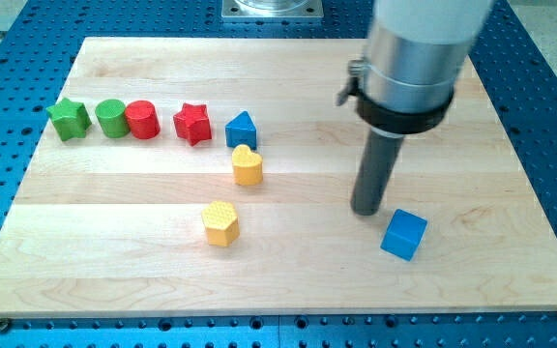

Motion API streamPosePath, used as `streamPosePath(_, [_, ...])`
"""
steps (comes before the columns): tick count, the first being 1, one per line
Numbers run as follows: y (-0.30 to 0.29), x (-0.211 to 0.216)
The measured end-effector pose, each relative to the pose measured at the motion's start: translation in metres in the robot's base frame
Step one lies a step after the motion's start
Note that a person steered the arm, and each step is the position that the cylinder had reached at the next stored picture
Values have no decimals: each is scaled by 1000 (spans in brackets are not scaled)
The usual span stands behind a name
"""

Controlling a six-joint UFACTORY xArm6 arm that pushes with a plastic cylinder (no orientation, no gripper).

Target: Move the blue cube towards the bottom right side of the board

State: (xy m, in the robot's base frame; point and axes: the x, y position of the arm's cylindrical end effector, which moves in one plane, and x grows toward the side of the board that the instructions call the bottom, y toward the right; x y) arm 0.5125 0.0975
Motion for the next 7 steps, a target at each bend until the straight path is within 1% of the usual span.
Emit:
streamPosePath(1, [62,43])
streamPosePath(2, [59,37])
streamPosePath(3, [-19,58])
streamPosePath(4, [0,89])
streamPosePath(5, [41,94])
streamPosePath(6, [58,72])
streamPosePath(7, [-18,60])
